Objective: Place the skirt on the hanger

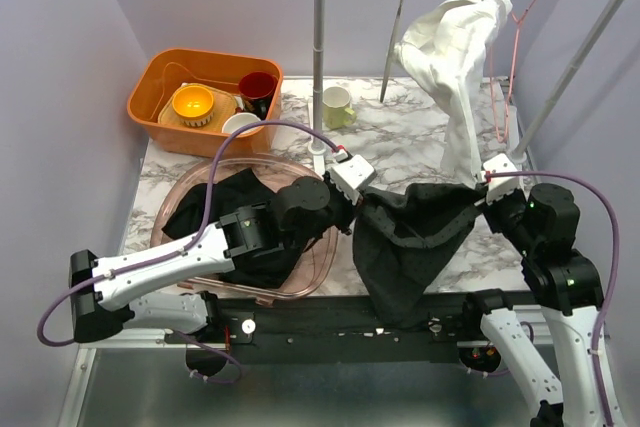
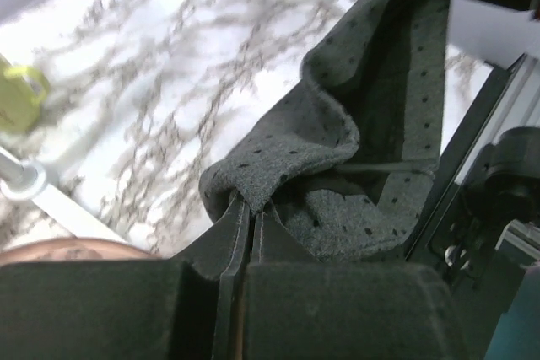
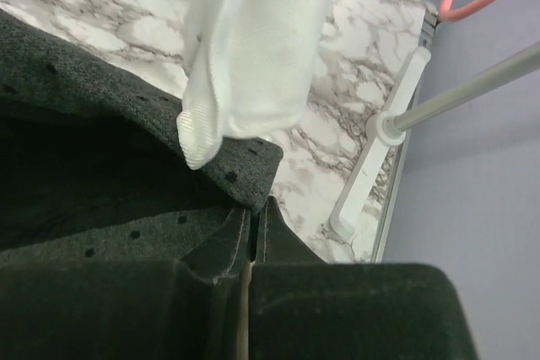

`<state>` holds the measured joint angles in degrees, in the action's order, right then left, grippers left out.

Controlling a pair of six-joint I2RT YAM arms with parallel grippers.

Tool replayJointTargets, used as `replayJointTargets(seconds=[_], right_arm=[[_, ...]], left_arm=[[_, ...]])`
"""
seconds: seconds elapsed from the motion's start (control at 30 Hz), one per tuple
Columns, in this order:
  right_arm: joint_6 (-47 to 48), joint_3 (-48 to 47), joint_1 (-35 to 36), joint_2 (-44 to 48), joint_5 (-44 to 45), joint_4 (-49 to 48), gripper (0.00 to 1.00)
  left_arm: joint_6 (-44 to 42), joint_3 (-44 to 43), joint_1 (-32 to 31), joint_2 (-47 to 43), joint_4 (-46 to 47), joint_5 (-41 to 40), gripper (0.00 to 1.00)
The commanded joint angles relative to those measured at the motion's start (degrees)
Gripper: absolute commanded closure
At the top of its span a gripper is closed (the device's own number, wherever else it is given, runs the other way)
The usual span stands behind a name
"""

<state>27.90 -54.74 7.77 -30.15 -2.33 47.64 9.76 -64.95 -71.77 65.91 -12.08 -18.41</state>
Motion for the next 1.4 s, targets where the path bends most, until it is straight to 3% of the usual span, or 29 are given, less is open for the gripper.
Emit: replayJointTargets(seconds=[0.0, 0.13, 0.33, 0.4, 0.57, 0.7, 0.87, 1.13, 1.37], right_arm=[[0.6, 6.4, -0.3, -0.6, 5.0, -2.1, 0.93], [1.5, 10.1, -0.8, -1.7, 5.2, -2.8, 0.86], [3.7, 12.4, -1.7, -2.7, 4.9, -0.4, 0.77], [4.5, 11.7, -2.0, -1.8, 3.4, 2.4, 0.7], [6.9, 1.3, -2.0, 1.4, -5.1, 12.8, 0.47], [9.2, -5.7, -4.2, 0.3, -15.0, 20.5, 0.36], [6.7, -17.9, -6.4, -2.2, -22.7, 23.3, 0.36], [-8.1, -38.5, -7.5, -14.1, -9.2, 9.9, 0.34], [-19.3, -57.8, -8.7, -34.8, -5.2, 1.0, 0.36]], left_arm=[[4.2, 7.4, 7.9, 1.2, 4.4, 12.9, 1.0], [6.3, 10.5, 12.1, 6.0, 8.8, 22.6, 1.0], [7.0, 9.7, 13.0, 14.4, 8.3, 28.6, 1.0], [7.1, 10.0, 13.1, 14.9, 7.9, 29.5, 1.0], [6.0, 9.0, 13.1, 16.3, 4.8, 31.4, 0.98], [5.0, 7.9, 13.1, 16.5, 2.2, 31.4, 0.95], [4.6, 7.4, 13.1, 15.7, 1.3, 32.1, 0.97], [4.9, 7.2, 13.1, 14.9, 1.6, 34.3, 1.0], [6.1, 8.2, 13.1, 13.0, 5.1, 34.8, 1.0]])
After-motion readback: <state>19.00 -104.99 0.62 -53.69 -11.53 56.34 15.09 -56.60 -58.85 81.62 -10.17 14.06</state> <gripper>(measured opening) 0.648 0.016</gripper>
